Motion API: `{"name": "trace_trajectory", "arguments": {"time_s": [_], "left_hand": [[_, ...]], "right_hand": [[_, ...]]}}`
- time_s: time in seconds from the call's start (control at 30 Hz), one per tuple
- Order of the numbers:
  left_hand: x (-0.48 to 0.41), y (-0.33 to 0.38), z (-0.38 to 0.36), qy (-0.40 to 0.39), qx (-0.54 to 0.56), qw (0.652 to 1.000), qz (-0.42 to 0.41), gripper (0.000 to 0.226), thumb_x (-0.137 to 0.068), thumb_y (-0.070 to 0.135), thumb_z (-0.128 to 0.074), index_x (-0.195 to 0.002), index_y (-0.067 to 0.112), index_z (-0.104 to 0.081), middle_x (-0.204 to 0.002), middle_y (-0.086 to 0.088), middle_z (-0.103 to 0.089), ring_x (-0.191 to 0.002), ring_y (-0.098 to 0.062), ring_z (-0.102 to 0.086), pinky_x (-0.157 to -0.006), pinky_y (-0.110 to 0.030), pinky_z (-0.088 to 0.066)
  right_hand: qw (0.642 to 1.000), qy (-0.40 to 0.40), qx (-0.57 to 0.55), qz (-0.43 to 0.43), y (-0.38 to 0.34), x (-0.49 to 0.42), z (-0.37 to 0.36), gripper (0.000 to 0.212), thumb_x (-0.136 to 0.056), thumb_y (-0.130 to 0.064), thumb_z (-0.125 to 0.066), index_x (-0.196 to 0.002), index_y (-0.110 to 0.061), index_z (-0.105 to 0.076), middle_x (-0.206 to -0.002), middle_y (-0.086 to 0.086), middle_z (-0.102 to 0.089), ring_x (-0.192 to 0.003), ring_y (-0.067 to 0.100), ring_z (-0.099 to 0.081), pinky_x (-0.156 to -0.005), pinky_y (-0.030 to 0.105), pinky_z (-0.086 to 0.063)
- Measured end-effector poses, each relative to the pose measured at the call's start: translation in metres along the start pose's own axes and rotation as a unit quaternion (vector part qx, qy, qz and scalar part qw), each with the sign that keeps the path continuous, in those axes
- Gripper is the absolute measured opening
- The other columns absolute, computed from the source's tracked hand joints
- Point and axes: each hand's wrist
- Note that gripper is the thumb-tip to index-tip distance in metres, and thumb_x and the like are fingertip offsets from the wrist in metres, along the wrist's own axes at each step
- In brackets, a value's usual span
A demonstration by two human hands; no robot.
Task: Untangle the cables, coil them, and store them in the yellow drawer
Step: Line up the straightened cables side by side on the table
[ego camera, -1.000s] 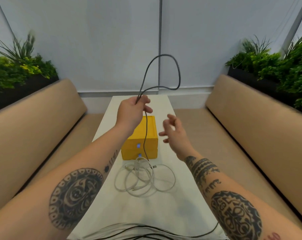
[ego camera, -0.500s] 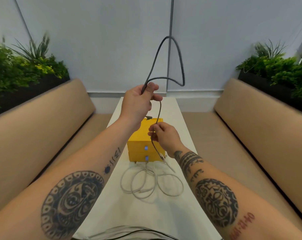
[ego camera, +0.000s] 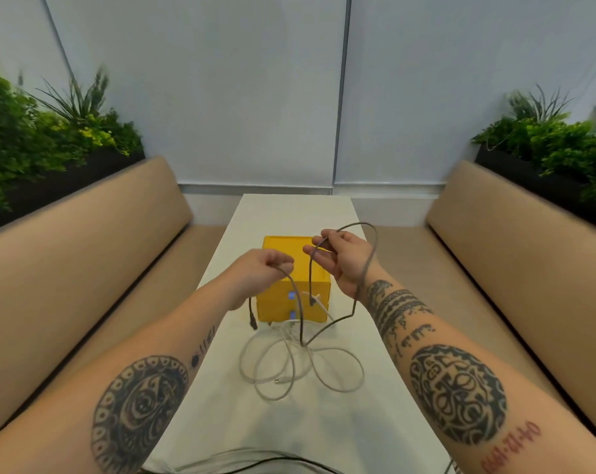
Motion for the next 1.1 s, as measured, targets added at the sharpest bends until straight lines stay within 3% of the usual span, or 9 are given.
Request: {"name": "trace_trajectory", "arguments": {"time_s": [0.1, 0.27, 0.33, 0.4, 0.5, 0.57, 0.7, 0.93, 1.1], "left_hand": [[0.004, -0.010, -0.015, -0.031, 0.023, 0.999, 0.003, 0.032, -0.099, 0.034, -0.060, -0.131, 0.029, -0.063, -0.100, 0.012, -0.064, -0.062, 0.004, -0.050, -0.052, -0.010, -0.040], [0.001, -0.014, -0.042, -0.027, 0.011, 0.999, -0.033, 0.015, -0.096, 0.031, -0.066, -0.102, 0.022, -0.076, -0.094, 0.008, -0.075, -0.076, 0.009, -0.061, -0.065, -0.014, -0.044], [-0.002, -0.015, -0.046, -0.004, 0.029, 0.999, -0.040, 0.016, -0.096, 0.027, -0.065, -0.094, 0.017, -0.077, -0.088, 0.006, -0.076, -0.074, 0.004, -0.064, -0.065, -0.017, -0.046], [-0.004, -0.016, -0.046, 0.018, 0.065, 0.997, -0.045, 0.018, -0.098, 0.024, -0.063, -0.089, 0.015, -0.076, -0.086, 0.003, -0.076, -0.067, 0.002, -0.065, -0.060, -0.014, -0.048], [-0.007, -0.016, -0.044, 0.063, 0.098, 0.992, -0.046, 0.018, -0.098, 0.024, -0.063, -0.092, 0.013, -0.076, -0.088, -0.001, -0.077, -0.061, -0.004, -0.062, -0.059, -0.014, -0.048], [-0.009, -0.014, -0.043, 0.076, 0.119, 0.989, -0.044, 0.018, -0.098, 0.023, -0.063, -0.095, 0.011, -0.076, -0.087, -0.002, -0.076, -0.054, -0.001, -0.060, -0.060, -0.015, -0.048], [-0.010, -0.015, -0.044, 0.082, 0.115, 0.989, -0.033, 0.017, -0.097, 0.024, -0.065, -0.094, 0.012, -0.076, -0.086, -0.001, -0.075, -0.054, 0.000, -0.060, -0.055, -0.005, -0.045], [-0.006, -0.035, -0.040, 0.083, 0.070, 0.994, -0.019, 0.025, -0.095, 0.037, -0.066, -0.080, 0.021, -0.078, -0.081, 0.000, -0.076, -0.065, -0.006, -0.064, -0.073, -0.025, -0.050], [0.001, -0.040, -0.034, 0.080, 0.072, 0.994, -0.005, 0.029, -0.096, 0.029, -0.066, -0.077, 0.010, -0.077, -0.074, 0.004, -0.074, -0.059, -0.001, -0.064, -0.058, -0.008, -0.044]], "right_hand": [[0.996, -0.037, -0.079, -0.014, -0.007, 0.006, -0.003, 0.019, -0.107, -0.014, -0.043, -0.108, 0.001, -0.054, -0.098, 0.014, -0.067, -0.082, 0.032, -0.075, -0.069, 0.029, -0.062], [0.988, -0.045, -0.144, -0.022, -0.013, 0.008, -0.005, 0.021, -0.107, -0.014, -0.041, -0.107, 0.002, -0.055, -0.098, 0.016, -0.066, -0.086, 0.036, -0.074, -0.065, 0.030, -0.061], [0.994, -0.048, -0.099, -0.007, -0.013, 0.010, 0.002, 0.020, -0.107, -0.017, -0.044, -0.110, -0.002, -0.057, -0.098, 0.013, -0.069, -0.089, 0.033, -0.074, -0.068, 0.030, -0.061], [0.998, -0.035, 0.048, 0.026, -0.006, 0.013, 0.016, 0.020, -0.104, -0.024, -0.051, -0.116, -0.010, -0.060, -0.102, 0.008, -0.072, -0.091, 0.026, -0.073, -0.071, 0.032, -0.060], [0.939, -0.022, 0.337, 0.062, 0.024, 0.018, 0.040, 0.017, -0.098, -0.029, -0.061, -0.111, -0.019, -0.065, -0.096, 0.000, -0.070, -0.083, 0.016, -0.064, -0.067, 0.030, -0.053], [0.898, -0.041, 0.436, 0.051, 0.045, 0.026, 0.048, 0.013, -0.092, -0.034, -0.068, -0.097, -0.022, -0.068, -0.086, -0.004, -0.069, -0.077, 0.011, -0.062, -0.067, 0.029, -0.050], [0.902, -0.067, 0.425, 0.035, 0.066, 0.039, 0.043, 0.027, -0.093, -0.036, -0.066, -0.084, -0.011, -0.072, -0.080, 0.006, -0.076, -0.069, 0.011, -0.066, -0.069, 0.033, -0.052], [0.902, 0.019, 0.429, 0.046, 0.068, 0.036, 0.044, 0.029, -0.091, -0.033, -0.063, -0.070, -0.014, -0.068, -0.068, 0.000, -0.073, -0.065, 0.013, -0.062, -0.069, 0.037, -0.053], [0.919, 0.079, 0.387, 0.005, 0.074, 0.033, 0.076, 0.028, -0.096, -0.031, -0.061, -0.078, -0.011, -0.069, -0.076, 0.006, -0.073, -0.067, 0.018, -0.062, -0.076, 0.048, -0.057]]}}
Point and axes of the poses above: each hand's wrist, its own x-axis away from the middle knuckle, its own z-axis out of the back of the hand, y = z × x
